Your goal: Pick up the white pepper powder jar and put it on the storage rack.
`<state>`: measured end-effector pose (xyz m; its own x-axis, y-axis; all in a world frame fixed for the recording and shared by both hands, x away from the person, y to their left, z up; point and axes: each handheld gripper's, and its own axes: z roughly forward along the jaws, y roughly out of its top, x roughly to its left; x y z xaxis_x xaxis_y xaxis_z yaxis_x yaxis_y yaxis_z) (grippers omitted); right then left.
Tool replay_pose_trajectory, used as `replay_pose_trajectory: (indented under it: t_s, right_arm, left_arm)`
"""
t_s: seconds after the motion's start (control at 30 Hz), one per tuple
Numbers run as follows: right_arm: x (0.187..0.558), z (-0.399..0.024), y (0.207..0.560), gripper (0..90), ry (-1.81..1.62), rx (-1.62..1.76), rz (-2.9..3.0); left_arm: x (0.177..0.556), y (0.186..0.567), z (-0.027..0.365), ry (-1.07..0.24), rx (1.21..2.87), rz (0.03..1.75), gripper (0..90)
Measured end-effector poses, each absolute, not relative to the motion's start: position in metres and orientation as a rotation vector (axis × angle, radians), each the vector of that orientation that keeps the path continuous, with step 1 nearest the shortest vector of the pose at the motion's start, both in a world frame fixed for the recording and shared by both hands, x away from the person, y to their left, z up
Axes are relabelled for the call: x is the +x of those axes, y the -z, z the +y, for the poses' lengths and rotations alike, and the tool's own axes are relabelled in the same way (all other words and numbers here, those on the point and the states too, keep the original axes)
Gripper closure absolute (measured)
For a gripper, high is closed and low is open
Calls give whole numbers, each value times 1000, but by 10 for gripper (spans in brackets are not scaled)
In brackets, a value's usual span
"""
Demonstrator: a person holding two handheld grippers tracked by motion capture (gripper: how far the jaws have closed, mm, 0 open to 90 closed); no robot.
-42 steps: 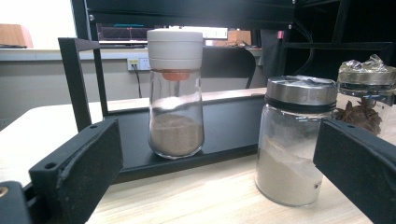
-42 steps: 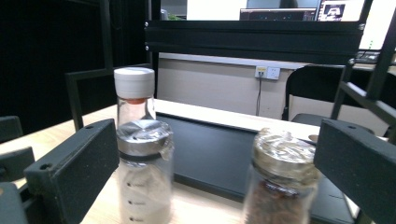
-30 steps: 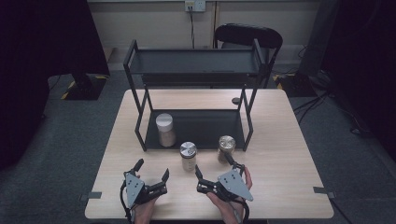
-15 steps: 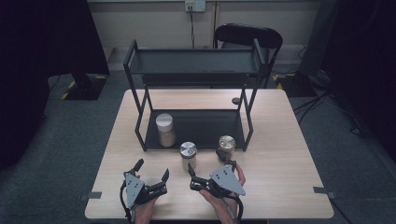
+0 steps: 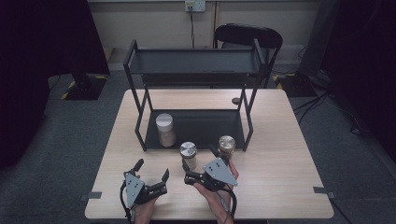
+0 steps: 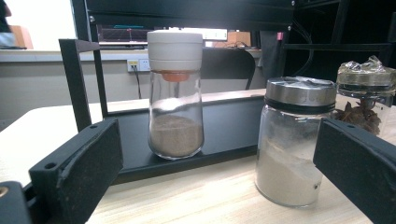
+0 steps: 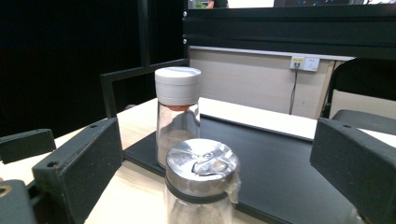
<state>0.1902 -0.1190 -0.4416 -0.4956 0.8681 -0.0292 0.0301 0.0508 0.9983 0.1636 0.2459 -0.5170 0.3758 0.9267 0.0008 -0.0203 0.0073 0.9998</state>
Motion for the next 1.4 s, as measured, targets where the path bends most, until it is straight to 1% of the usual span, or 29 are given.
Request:
replay_pose_trajectory:
  t_s: [0.33,0.9,1.4]
  right_arm:
    - [203,-109,444,8,-1517,932,1652]
    - [220,-94,466,8,-1514,994,1689]
    - [227,-88,475,37,-1475,1050,1733]
  left_arm:
    - [164,517,246,-927,1351,907,6]
    - [164,517,246,-926,1352,908,8]
    - [164,517,246,-925,1352,906,10]
